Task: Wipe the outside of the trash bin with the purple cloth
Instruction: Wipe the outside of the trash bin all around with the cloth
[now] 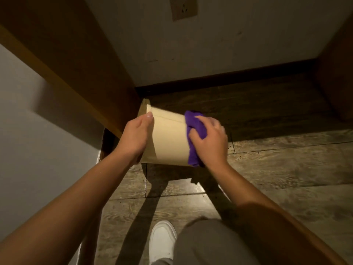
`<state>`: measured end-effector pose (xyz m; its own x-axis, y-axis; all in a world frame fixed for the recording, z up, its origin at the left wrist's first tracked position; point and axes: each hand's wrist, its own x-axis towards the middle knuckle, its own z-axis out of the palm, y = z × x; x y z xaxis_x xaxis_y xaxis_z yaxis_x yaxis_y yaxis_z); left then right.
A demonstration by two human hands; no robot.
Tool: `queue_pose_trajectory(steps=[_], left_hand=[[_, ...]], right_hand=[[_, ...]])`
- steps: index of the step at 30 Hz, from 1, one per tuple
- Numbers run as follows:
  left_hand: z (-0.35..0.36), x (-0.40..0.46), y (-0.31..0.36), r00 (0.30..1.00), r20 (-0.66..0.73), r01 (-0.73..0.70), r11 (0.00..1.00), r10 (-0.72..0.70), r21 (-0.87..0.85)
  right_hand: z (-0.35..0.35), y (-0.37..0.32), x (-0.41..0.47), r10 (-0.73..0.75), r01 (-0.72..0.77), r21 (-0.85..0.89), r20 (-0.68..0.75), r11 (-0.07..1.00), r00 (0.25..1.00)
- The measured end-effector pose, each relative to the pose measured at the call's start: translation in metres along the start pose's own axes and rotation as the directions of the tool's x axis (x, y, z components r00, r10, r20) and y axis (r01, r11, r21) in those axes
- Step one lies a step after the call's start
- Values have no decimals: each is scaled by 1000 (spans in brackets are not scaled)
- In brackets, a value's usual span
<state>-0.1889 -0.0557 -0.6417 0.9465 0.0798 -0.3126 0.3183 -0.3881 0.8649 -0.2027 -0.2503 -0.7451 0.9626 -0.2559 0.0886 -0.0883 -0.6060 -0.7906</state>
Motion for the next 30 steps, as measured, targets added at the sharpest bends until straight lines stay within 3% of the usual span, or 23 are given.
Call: queue_pose_trajectory(steps=[4, 8, 12, 14, 17, 22, 26, 30], left_hand=[[5, -4, 5, 998, 6, -55, 996, 55, 64], [10, 4, 33, 991, 35, -130, 984, 126, 122], [1, 7, 36, 910, 346, -358, 851, 226, 385], [1, -1, 17, 924, 289, -368, 781, 248, 504], [-2, -3, 7, 944, 187, -329, 814, 272, 479], [6, 9, 22, 945, 91, -322, 845, 314, 426], [7, 12, 33, 958, 118, -285, 917, 262, 279], [-5, 0, 25, 960, 225, -200, 970, 166, 139]], right_hand=[[-21, 44, 11, 263, -258, -84, 49, 962, 964], [-36, 65, 6, 496, -496, 187, 47, 848, 867], [-41, 73, -1, 655, -611, 448, 74, 652, 752], [-46, 72, -3, 676, -624, 506, 103, 596, 730], [-55, 52, 0, 605, -539, 541, 70, 645, 793], [-64, -24, 26, 255, -279, 541, 121, 794, 959], [-36, -68, 32, 18, -84, 374, 176, 924, 984], [-17, -56, 36, -20, -26, 256, 176, 966, 984]])
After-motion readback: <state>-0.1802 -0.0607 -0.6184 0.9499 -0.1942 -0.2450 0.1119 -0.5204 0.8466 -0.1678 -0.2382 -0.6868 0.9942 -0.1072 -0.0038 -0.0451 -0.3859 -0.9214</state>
